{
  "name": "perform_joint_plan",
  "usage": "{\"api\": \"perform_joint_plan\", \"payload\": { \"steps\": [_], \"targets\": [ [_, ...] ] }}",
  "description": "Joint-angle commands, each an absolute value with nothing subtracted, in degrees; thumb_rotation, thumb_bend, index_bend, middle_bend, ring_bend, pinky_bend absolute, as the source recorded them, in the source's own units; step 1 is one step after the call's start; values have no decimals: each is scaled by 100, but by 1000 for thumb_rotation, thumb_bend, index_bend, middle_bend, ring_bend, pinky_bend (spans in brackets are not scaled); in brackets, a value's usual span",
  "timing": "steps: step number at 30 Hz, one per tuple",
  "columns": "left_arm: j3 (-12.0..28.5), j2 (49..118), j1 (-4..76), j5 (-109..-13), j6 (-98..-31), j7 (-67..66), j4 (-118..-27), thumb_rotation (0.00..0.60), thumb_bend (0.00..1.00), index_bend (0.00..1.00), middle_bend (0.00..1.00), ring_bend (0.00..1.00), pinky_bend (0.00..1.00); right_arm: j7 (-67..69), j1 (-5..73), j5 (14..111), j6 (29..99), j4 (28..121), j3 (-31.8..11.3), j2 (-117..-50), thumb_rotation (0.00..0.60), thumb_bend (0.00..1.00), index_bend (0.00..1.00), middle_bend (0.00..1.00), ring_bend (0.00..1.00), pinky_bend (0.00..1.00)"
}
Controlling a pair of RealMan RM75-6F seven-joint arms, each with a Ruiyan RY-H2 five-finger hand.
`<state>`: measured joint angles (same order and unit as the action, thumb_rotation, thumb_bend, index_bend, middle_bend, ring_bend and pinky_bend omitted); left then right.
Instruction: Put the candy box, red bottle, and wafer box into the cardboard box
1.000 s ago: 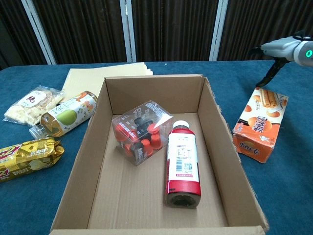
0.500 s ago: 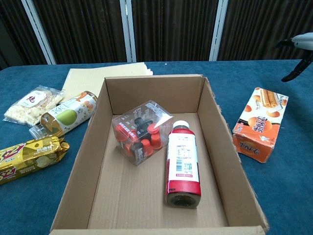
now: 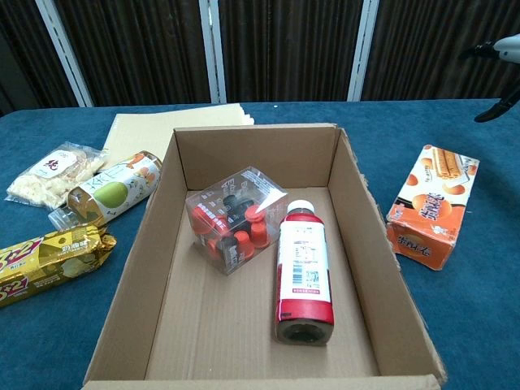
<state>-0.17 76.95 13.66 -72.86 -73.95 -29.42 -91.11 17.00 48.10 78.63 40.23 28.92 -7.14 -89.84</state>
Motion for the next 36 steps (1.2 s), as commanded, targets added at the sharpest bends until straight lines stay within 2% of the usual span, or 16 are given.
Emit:
{"api": "perform_joint_plan", "payload": {
  "steps": [1, 11, 22, 30, 36],
  "targets": [
    [-30, 7682, 1352, -7350, -7440, -2922, -9135, 534, 0, 0, 0, 0, 0, 1577, 4749, 7859, 4175, 3333, -749, -8877, 600, 0, 0, 0, 0, 0],
    [2, 7694, 1352, -7378, -7457, -2885, -9110, 538, 0, 0, 0, 0, 0, 1044, 5104, 7671, 4018, 3760, -1012, -9072, 600, 0, 0, 0, 0, 0],
    [22, 7619, 1244, -7692, -7802, -2640, -9100, 534, 0, 0, 0, 0, 0, 648, 5284, 7455, 3770, 3841, -1125, -9370, 600, 0, 0, 0, 0, 0],
    [19, 7617, 1239, -7697, -7771, -2645, -9096, 534, 0, 0, 0, 0, 0, 540, 5434, 7402, 3558, 3632, -1124, -9733, 600, 0, 0, 0, 0, 0],
    [43, 7631, 1221, -7598, -7744, -2706, -9112, 534, 0, 0, 0, 0, 0, 771, 5454, 7424, 3300, 3145, -1047, -9969, 600, 0, 0, 0, 0, 0]
  ]
}}
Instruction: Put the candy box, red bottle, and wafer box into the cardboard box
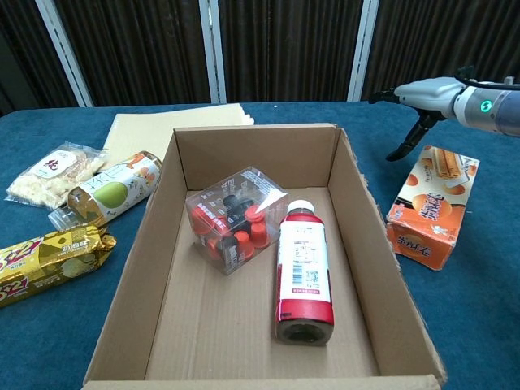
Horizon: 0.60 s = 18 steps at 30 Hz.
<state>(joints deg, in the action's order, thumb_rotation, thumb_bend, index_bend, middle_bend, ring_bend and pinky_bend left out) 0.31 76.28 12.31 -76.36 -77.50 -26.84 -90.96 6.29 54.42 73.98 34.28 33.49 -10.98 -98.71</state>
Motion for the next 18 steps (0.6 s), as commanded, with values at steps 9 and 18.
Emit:
{"api": "perform_joint_plan", "payload": {
  "steps": [9, 18],
  "targets": [
    [66, 7683, 1189, -7416, -7696, -2861, -9065, 532, 0, 0, 0, 0, 0, 1344, 5370, 7638, 3046, 2311, -832, -10235, 600, 0, 0, 0, 0, 0],
    [81, 7693, 1210, -7410, -7661, -2907, -9073, 540, 0, 0, 0, 0, 0, 1820, 5091, 7915, 3106, 1848, -564, -10298, 600, 0, 0, 0, 0, 0]
  ]
}}
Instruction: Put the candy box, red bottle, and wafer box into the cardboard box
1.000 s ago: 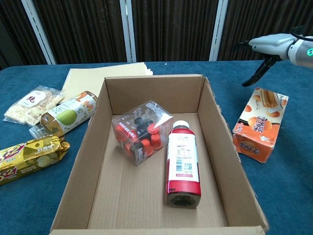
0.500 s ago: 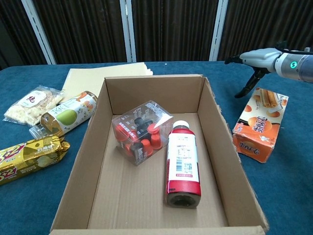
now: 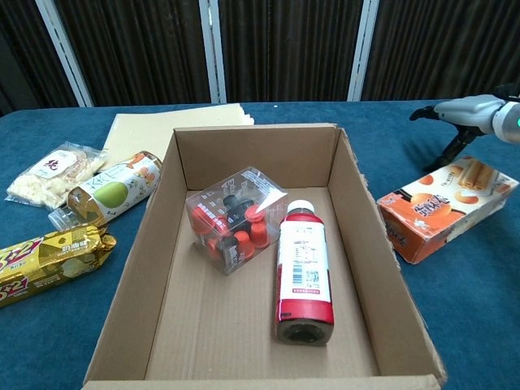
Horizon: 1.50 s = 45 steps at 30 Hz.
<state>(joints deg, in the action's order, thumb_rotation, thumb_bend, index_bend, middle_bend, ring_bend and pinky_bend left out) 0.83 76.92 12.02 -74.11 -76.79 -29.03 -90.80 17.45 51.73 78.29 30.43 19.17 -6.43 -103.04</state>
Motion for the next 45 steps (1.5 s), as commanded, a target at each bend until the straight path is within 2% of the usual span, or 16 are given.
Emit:
{"api": "perform_joint_plan", "payload": {
  "steps": [1, 10, 18, 24, 30, 36, 40, 45],
  "targets": [
    [78, 7692, 1213, -7413, -7650, -2905, -9074, 538, 0, 0, 0, 0, 0, 1851, 5052, 7948, 3149, 1827, -535, -10278, 600, 0, 0, 0, 0, 0],
    [66, 7644, 1218, -7482, -7638, -2831, -9085, 534, 0, 0, 0, 0, 0, 2040, 4743, 8063, 3475, 1869, -442, -9914, 600, 0, 0, 0, 0, 0],
    [44, 7559, 1193, -7671, -7741, -2703, -9185, 537, 0, 0, 0, 0, 0, 1937, 4785, 8087, 4161, 2637, -623, -9232, 600, 0, 0, 0, 0, 0],
    [4, 7468, 1130, -7984, -7960, -2444, -9253, 535, 0, 0, 0, 0, 0, 1285, 4631, 8042, 4635, 4095, -733, -8304, 600, 0, 0, 0, 0, 0],
    [-84, 7327, 1034, -8321, -8176, -2055, -9295, 536, 0, 0, 0, 0, 0, 284, 4210, 7668, 4826, 6254, -783, -7067, 600, 0, 0, 0, 0, 0],
    [-172, 7147, 970, -8499, -8241, -1861, -9403, 538, 0, 0, 0, 0, 0, -737, 3718, 7284, 5043, 8290, -574, -5986, 600, 0, 0, 0, 0, 0],
    [-219, 7078, 963, -8526, -8174, -1791, -9423, 535, 0, 0, 0, 0, 0, -1244, 3470, 7212, 5169, 9194, -335, -5586, 600, 0, 0, 0, 0, 0],
    [-237, 7037, 956, -8566, -8148, -1786, -9467, 533, 0, 0, 0, 0, 0, -1695, 3330, 7198, 5108, 9657, -54, -5525, 600, 0, 0, 0, 0, 0]
  ]
}}
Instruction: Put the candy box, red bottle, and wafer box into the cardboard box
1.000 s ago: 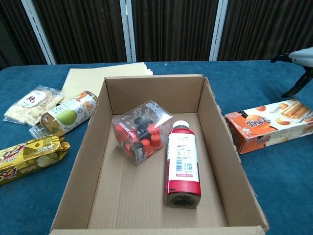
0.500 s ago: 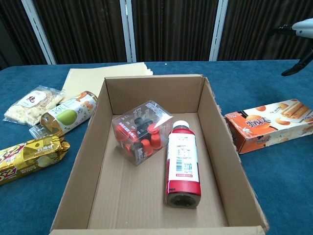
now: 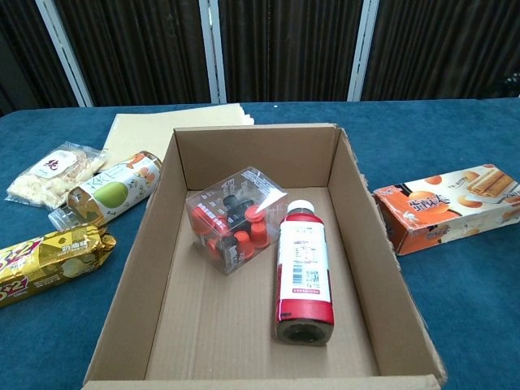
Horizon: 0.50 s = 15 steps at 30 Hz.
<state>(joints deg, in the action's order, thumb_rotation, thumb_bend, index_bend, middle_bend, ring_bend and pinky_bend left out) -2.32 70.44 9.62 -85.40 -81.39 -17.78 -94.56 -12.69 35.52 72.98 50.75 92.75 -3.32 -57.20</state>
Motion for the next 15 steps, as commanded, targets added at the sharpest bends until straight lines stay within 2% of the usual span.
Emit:
{"api": "perform_joint_plan", "payload": {
  "steps": [1, 7, 15],
  "targets": [
    [-241, 7037, 950, -8573, -8150, -1797, -9470, 533, 0, 0, 0, 0, 0, -1764, 3326, 7201, 5080, 9674, -17, -5550, 600, 0, 0, 0, 0, 0],
    [-227, 7069, 921, -8580, -8176, -1906, -9483, 535, 0, 0, 0, 0, 0, -2037, 3409, 7284, 4860, 9556, 99, -5820, 600, 0, 0, 0, 0, 0],
    [-164, 7175, 909, -8474, -8150, -2137, -9471, 536, 0, 0, 0, 0, 0, -1934, 3520, 7519, 4772, 8890, 56, -6389, 600, 0, 0, 0, 0, 0]
  ]
}}
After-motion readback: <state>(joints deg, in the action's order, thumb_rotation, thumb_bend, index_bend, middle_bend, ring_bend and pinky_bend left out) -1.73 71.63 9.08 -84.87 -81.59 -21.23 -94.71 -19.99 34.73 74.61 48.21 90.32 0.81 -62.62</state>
